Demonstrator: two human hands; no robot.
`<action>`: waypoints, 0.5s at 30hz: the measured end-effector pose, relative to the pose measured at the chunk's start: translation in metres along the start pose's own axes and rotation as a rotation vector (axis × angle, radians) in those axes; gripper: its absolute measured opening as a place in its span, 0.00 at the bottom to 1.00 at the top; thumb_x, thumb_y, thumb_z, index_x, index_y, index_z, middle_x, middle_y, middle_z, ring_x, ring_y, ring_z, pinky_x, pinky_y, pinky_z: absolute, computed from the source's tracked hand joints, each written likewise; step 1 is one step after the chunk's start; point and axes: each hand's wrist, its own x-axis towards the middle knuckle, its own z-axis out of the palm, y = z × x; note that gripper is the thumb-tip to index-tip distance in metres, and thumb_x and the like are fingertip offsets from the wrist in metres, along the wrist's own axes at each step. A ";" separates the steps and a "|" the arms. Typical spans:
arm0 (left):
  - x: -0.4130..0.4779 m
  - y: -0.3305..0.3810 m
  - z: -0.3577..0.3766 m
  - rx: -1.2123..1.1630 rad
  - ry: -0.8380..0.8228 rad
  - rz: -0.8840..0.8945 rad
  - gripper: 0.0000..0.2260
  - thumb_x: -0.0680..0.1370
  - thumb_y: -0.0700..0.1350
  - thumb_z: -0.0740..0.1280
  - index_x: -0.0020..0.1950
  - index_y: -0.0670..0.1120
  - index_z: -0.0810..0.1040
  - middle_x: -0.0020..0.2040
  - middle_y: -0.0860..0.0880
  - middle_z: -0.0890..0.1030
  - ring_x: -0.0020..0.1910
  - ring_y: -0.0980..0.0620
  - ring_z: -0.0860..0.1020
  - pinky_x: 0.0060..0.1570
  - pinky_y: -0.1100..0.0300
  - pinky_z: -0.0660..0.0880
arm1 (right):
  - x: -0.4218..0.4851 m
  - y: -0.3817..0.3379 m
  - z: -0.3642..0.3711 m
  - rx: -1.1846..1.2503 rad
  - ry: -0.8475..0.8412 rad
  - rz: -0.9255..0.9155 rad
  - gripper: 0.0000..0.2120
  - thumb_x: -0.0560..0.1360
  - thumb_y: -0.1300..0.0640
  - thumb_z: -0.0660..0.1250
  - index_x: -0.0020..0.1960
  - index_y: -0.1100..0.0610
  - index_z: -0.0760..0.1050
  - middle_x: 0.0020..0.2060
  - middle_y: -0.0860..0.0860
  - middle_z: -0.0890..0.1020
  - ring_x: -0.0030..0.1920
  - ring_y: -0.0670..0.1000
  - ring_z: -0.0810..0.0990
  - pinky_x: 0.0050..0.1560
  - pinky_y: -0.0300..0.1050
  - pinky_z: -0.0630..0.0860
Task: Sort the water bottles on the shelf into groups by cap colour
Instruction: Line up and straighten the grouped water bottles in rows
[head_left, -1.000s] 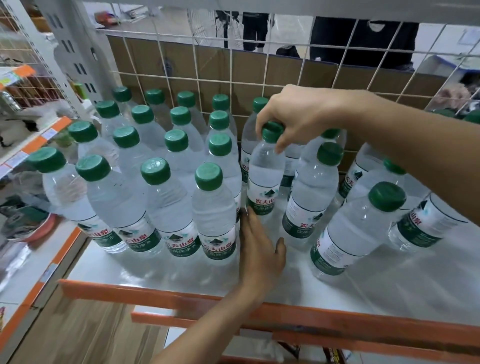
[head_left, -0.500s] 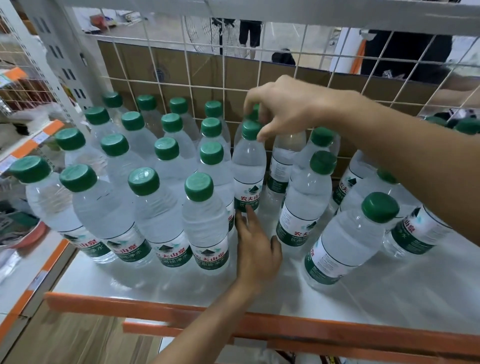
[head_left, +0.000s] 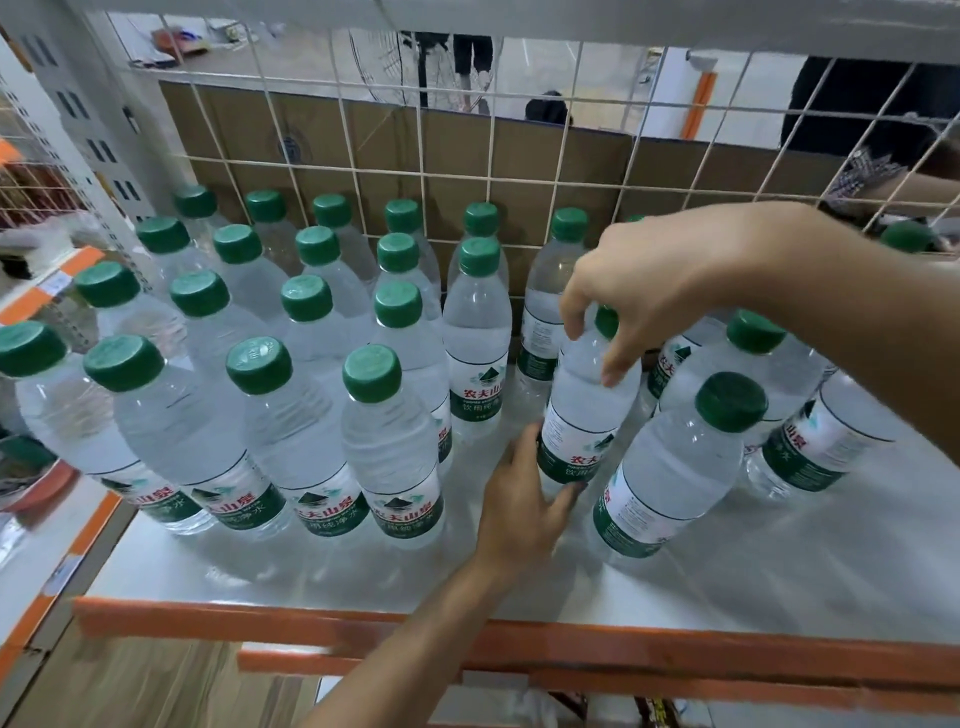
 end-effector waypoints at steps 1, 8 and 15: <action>-0.001 0.000 0.000 0.013 0.009 0.007 0.26 0.72 0.45 0.71 0.68 0.45 0.66 0.60 0.48 0.77 0.60 0.51 0.75 0.57 0.56 0.73 | 0.003 0.001 0.002 0.016 0.015 -0.013 0.19 0.68 0.44 0.72 0.57 0.47 0.75 0.38 0.46 0.78 0.39 0.48 0.80 0.35 0.40 0.73; -0.043 0.019 -0.005 0.217 0.152 -0.083 0.35 0.76 0.40 0.63 0.76 0.45 0.45 0.75 0.47 0.52 0.74 0.52 0.52 0.71 0.67 0.49 | 0.011 -0.007 0.000 0.208 0.251 -0.102 0.13 0.72 0.45 0.69 0.53 0.51 0.76 0.32 0.46 0.80 0.32 0.43 0.80 0.38 0.43 0.77; -0.048 0.011 -0.011 0.308 0.332 0.007 0.22 0.72 0.42 0.62 0.66 0.46 0.61 0.59 0.45 0.67 0.60 0.48 0.67 0.63 0.60 0.64 | 0.026 -0.032 -0.008 0.137 0.327 -0.152 0.18 0.73 0.43 0.66 0.51 0.57 0.77 0.30 0.51 0.81 0.33 0.47 0.79 0.42 0.49 0.79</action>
